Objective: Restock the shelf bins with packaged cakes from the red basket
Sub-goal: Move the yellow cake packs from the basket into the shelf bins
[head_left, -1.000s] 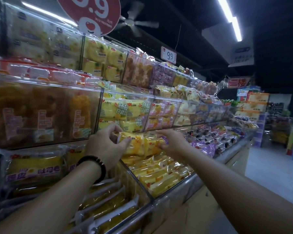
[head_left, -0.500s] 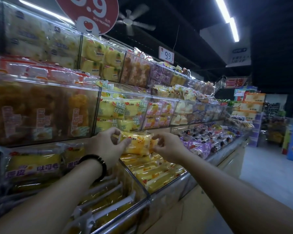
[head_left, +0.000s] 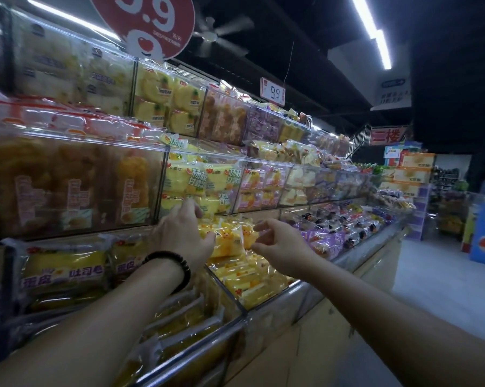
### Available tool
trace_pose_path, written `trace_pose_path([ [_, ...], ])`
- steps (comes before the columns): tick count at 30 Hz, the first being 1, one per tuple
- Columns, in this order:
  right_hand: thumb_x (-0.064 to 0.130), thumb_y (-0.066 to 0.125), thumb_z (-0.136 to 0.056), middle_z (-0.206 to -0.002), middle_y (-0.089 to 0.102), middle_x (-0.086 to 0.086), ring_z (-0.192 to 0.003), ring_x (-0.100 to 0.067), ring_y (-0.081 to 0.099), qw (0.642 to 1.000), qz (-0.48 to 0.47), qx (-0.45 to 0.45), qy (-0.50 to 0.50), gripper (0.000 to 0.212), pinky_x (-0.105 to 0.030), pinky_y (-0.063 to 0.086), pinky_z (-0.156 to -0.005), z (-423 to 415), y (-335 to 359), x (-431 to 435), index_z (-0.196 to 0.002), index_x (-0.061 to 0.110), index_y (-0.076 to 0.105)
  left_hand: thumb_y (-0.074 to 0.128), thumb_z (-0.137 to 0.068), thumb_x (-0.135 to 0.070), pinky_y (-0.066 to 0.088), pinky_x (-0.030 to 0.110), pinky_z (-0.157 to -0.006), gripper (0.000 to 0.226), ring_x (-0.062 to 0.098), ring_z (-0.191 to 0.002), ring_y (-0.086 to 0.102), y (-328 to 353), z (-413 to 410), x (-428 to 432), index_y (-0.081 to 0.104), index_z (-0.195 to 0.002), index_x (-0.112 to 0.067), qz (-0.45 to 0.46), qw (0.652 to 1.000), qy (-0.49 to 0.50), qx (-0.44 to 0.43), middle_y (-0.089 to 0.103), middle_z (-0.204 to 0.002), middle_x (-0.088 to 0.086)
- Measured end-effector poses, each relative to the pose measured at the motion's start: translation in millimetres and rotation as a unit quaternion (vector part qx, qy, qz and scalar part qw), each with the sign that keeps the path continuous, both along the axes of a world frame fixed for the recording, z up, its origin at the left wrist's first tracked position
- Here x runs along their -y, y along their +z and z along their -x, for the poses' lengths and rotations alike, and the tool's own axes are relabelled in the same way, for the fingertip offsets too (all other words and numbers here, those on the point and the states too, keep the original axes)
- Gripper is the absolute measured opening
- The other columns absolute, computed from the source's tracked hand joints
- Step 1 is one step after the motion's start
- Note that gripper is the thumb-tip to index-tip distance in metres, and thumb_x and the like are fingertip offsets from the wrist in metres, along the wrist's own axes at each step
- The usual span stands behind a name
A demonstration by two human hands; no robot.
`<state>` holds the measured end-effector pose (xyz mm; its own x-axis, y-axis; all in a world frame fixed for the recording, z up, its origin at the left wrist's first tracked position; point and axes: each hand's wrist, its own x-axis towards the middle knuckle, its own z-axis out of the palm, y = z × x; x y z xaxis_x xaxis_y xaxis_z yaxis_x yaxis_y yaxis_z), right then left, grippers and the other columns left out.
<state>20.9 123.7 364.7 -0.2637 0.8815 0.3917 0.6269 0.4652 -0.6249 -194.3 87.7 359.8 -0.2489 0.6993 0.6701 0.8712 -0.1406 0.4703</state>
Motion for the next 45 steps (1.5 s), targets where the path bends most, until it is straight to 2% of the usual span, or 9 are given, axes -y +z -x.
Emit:
trace_pose_path([
  [11, 0.027, 0.077, -0.092, -0.089, 0.075, 0.005, -0.084, -0.014, 0.072, 0.999, -0.048, -0.005, -0.017, 0.018, -0.045, 0.063, -0.081, -58, -40, 116, -0.109, 0.025, 0.073, 0.074, -0.093, -0.034, 0.043, 0.022, -0.056, 0.017, 0.009, -0.073, 0.062, 27, -60, 92, 0.065, -0.104, -0.025, 0.086, 0.973, -0.214, -0.025, 0.068, -0.091, -0.004],
  [15, 0.035, 0.073, -0.079, -0.083, 0.075, 0.002, -0.082, -0.020, 0.073, 0.998, -0.032, -0.042, -0.024, 0.017, -0.048, 0.062, -0.077, -70, -78, 149, -0.094, 0.027, 0.074, 0.064, -0.101, -0.022, 0.055, 0.030, -0.048, 0.007, 0.017, -0.059, 0.074, -18, -101, 142, 0.064, -0.106, -0.018, 0.203, 0.920, -0.335, 0.018, 0.075, -0.087, 0.005],
  [17, 0.021, 0.072, -0.073, -0.079, 0.074, -0.005, -0.078, -0.027, 0.072, 0.998, 0.000, -0.065, -0.022, 0.012, -0.046, 0.059, -0.071, -77, -104, 162, -0.085, 0.022, 0.071, 0.057, -0.103, -0.015, 0.058, 0.035, -0.049, 0.007, 0.026, -0.059, 0.075, -54, -118, 159, 0.059, -0.110, -0.016, 0.283, 0.882, -0.374, 0.041, 0.076, -0.089, 0.007],
  [21, 0.012, 0.070, -0.074, -0.071, 0.066, 0.005, -0.067, -0.011, 0.061, 0.995, 0.098, 0.018, -0.028, 0.015, -0.029, 0.044, -0.060, -89, -167, 182, -0.078, 0.025, 0.064, 0.056, -0.102, -0.014, 0.065, 0.047, -0.061, 0.011, 0.025, -0.067, 0.077, -131, -140, 167, 0.053, -0.112, -0.017, 0.408, 0.842, -0.354, 0.005, 0.077, -0.095, 0.007],
  [25, 0.023, 0.072, -0.090, -0.086, 0.068, 0.014, -0.081, -0.007, 0.063, 0.969, 0.205, 0.137, -0.018, 0.007, -0.021, 0.043, -0.063, -104, -240, 192, -0.096, 0.028, 0.073, 0.061, -0.095, -0.011, 0.065, 0.041, -0.059, 0.011, 0.019, -0.065, 0.076, -215, -149, 151, 0.058, -0.103, -0.018, 0.483, 0.823, -0.299, -0.020, 0.077, -0.093, 0.005],
  [29, 0.021, 0.071, -0.090, -0.098, 0.076, 0.000, -0.095, -0.018, 0.068, 0.925, 0.298, 0.235, -0.028, 0.012, -0.028, 0.052, -0.080, -112, -311, 185, -0.098, 0.014, 0.078, 0.061, -0.096, -0.013, 0.055, 0.024, -0.046, 0.010, 0.019, -0.058, 0.070, -295, -140, 130, 0.062, -0.106, -0.015, 0.526, 0.804, -0.277, -0.010, 0.073, -0.086, 0.003],
  [36, 0.027, 0.065, -0.096, -0.117, 0.074, -0.017, -0.109, -0.033, 0.070, 0.850, 0.398, 0.343, -0.019, 0.030, -0.027, 0.044, -0.073, -103, -423, 150, -0.115, 0.004, 0.072, 0.065, -0.098, -0.025, 0.065, 0.040, -0.065, 0.014, 0.019, -0.062, 0.077, -371, -136, 106, 0.065, -0.111, -0.021, 0.646, 0.704, -0.275, -0.111, 0.075, -0.100, 0.009],
  [41, 0.045, 0.072, -0.083, -0.146, 0.058, -0.011, -0.135, -0.033, 0.057, 0.815, 0.437, 0.381, 0.001, 0.070, -0.036, 0.049, -0.107, -79, -462, 135, -0.145, 0.020, 0.054, 0.059, -0.102, -0.020, 0.066, 0.046, -0.073, 0.019, 0.026, -0.079, 0.079, -391, -137, 101, 0.063, -0.120, -0.021, 0.673, 0.685, -0.265, -0.095, 0.073, -0.106, 0.014],
  [45, 0.044, 0.071, -0.093, -0.151, 0.053, -0.016, -0.135, -0.037, 0.055, 0.811, 0.446, 0.377, 0.027, 0.068, -0.045, 0.049, -0.108, -63, -490, 131, -0.152, 0.017, 0.047, 0.060, -0.102, -0.021, 0.066, 0.043, -0.068, 0.014, 0.027, -0.077, 0.078, -400, -139, 96, 0.061, -0.116, -0.022, 0.697, 0.664, -0.260, -0.071, 0.071, -0.110, 0.017],
])
